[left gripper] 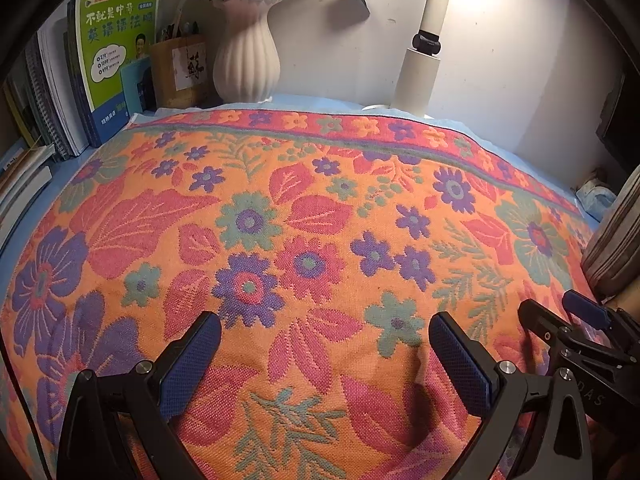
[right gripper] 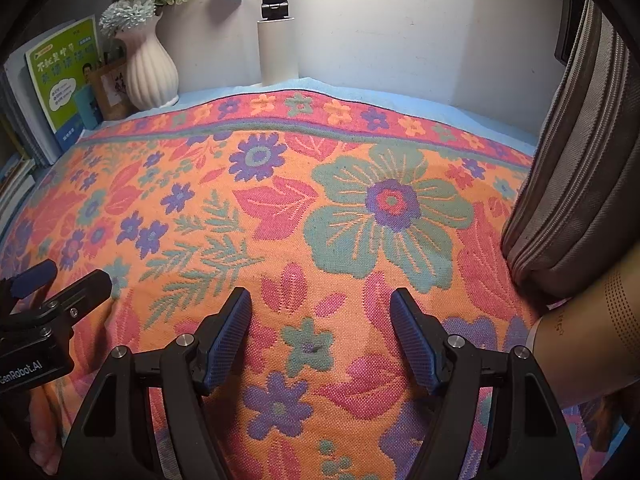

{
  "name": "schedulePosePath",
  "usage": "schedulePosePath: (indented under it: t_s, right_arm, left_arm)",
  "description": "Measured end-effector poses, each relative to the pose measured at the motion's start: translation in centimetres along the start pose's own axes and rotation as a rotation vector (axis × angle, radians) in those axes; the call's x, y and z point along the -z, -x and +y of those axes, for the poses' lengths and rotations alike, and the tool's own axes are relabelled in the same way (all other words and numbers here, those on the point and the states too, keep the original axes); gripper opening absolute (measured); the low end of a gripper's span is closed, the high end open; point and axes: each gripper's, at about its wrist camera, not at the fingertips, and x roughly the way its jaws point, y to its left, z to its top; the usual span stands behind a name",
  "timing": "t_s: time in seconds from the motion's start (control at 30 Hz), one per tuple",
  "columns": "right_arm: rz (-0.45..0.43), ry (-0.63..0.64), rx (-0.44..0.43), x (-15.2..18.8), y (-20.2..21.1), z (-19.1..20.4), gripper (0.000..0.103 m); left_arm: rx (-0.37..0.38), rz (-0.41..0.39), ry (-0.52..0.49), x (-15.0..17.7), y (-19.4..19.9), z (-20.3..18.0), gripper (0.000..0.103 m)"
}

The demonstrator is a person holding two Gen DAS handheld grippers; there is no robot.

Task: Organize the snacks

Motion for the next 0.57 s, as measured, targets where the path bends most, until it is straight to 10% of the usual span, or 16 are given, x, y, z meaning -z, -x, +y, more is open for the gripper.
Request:
schedulePosePath:
  t_s: [0.57]
  right_arm:
    - [0.019,0.01,0.0,-0.09,-0.67,-0.15,0.083]
  left_arm:
    - [-0.023,0.015,0.006,-0.09,-0.51,0.29,0.101]
